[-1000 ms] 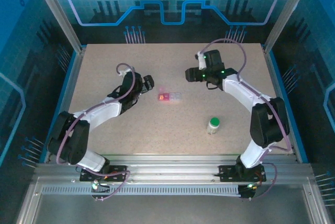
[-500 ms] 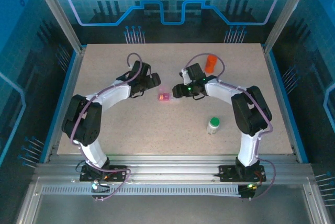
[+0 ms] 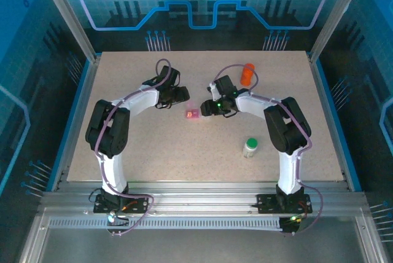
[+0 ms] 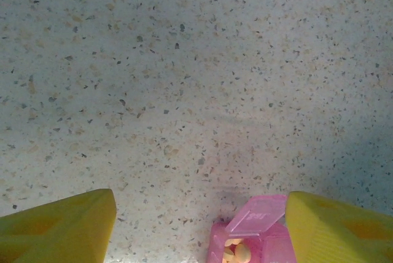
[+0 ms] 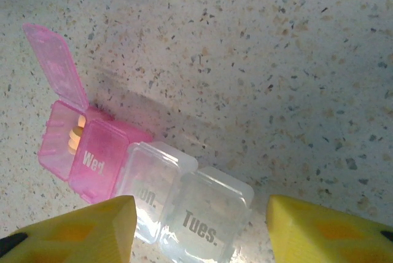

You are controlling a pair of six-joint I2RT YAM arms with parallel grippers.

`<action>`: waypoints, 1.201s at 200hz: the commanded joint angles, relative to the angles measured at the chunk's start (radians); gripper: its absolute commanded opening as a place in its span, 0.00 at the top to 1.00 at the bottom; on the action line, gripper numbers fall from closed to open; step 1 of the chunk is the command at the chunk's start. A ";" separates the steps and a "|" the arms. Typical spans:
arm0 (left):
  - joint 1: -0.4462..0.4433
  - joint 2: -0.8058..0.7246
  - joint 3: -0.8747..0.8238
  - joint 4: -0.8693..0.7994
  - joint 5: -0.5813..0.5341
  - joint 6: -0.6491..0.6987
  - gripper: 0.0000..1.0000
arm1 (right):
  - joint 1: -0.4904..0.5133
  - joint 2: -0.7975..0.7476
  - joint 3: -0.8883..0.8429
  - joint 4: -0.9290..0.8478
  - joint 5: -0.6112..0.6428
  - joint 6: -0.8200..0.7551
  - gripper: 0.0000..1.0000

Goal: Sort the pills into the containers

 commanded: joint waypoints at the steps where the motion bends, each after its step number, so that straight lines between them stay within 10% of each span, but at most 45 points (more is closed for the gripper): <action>1: 0.007 0.033 0.057 -0.053 0.030 0.011 0.27 | 0.010 0.028 0.028 -0.012 -0.012 -0.004 0.42; 240: 0.026 0.140 0.176 -0.191 0.064 0.072 0.28 | 0.034 0.051 0.005 -0.057 0.056 -0.031 0.50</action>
